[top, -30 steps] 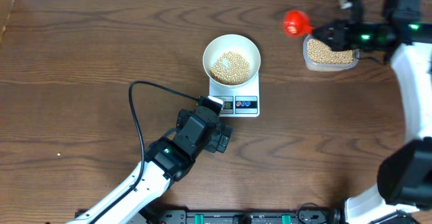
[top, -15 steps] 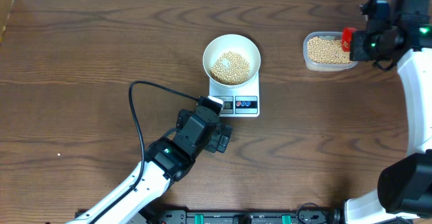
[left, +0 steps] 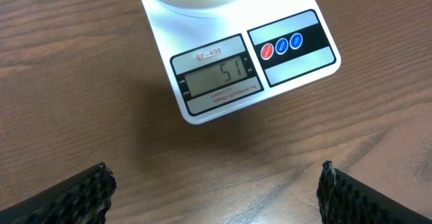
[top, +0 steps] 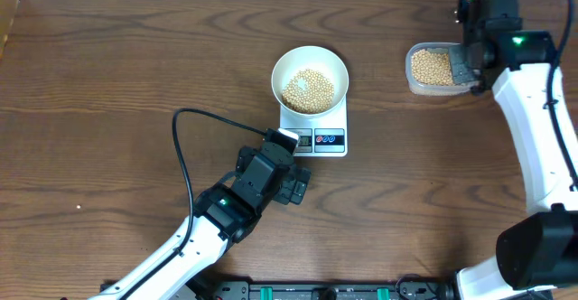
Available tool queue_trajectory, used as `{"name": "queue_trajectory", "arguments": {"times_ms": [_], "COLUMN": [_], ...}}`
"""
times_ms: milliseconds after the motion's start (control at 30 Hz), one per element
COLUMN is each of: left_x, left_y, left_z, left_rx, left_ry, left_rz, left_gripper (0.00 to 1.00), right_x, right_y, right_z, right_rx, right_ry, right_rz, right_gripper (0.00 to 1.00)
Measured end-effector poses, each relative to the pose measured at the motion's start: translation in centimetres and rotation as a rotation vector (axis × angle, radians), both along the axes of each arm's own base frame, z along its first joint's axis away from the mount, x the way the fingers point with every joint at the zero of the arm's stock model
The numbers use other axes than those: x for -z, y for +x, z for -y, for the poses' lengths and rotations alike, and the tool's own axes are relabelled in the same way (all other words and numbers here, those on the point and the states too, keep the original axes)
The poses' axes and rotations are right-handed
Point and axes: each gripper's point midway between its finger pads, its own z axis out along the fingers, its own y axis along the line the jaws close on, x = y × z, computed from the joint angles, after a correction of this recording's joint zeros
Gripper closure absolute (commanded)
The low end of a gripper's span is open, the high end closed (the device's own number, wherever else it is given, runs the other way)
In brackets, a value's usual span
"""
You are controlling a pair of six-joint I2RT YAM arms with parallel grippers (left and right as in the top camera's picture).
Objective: Scoop item into bowl and weigh 50g on scale
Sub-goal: 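Dip the scoop into the soybean tub with the right gripper, then carry the filled scoop left over the beige bowl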
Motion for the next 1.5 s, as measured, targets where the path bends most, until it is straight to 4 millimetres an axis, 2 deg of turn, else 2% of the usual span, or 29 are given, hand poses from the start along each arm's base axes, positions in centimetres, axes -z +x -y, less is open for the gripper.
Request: {"name": "queue_trajectory", "arguments": {"times_ms": [133, 267, 333, 467, 533, 567, 767, 900, 1033, 1133, 1333, 1500], "left_x": [0.0, 0.0, 0.0, 0.0, 0.0, 0.0, 0.0, 0.0, 0.0, 0.0, 0.0, 0.0], "left_y": [0.0, 0.0, 0.0, 0.0, 0.0, 0.0, 0.0, 0.0, 0.0, 0.0, 0.0, 0.0], "left_z": [0.0, 0.0, 0.0, 0.0, 0.0, 0.0, 0.0, 0.0, 0.0, 0.0, 0.0, 0.0], "left_rx": [0.000, 0.000, 0.000, 0.000, 0.000, 0.000, 0.000, 0.000, 0.000, 0.000, 0.000, 0.000], "left_ry": [0.000, 0.000, 0.000, 0.000, 0.000, 0.001, 0.000, 0.000, 0.000, 0.000, 0.000, 0.000], "left_rz": [0.000, 0.000, -0.001, 0.000, 0.000, -0.001, 0.000, 0.000, 0.000, 0.000, 0.000, 0.000], "left_gripper": [0.02, 0.02, 0.02, 0.02, 0.02, 0.02, 0.02, 0.02, 0.02, 0.02, 0.03, 0.02], "right_x": [-0.8, -1.4, -1.9, -4.3, -5.7, -5.8, -1.6, -1.0, -0.6, 0.3, 1.9, 2.8], "right_y": [0.8, 2.1, 3.6, 6.5, 7.3, 7.3, 5.3, 4.0, 2.7, 1.5, 0.1, 0.1], "right_z": [-0.3, -1.0, -3.1, -9.2, -13.0, -15.7, -23.1, -25.8, -26.9, -27.0, -26.3, -25.2], "right_rx": [-0.008, -0.027, -0.095, -0.307, -0.443, -0.528, -0.674, -0.730, -0.747, -0.735, -0.706, -0.674], "right_ry": [-0.056, -0.015, 0.091, 0.357, 0.503, 0.594, 0.757, 0.796, 0.814, 0.822, 0.792, 0.722], "right_rz": [0.040, 0.102, 0.163, 0.310, 0.370, 0.368, 0.200, 0.153, 0.105, 0.042, -0.047, -0.064], "right_gripper": [0.99, 0.99, 0.99, 0.99, 0.99, 0.99, 0.99, 0.99, 0.99, 0.99, 0.99, 0.99]}}
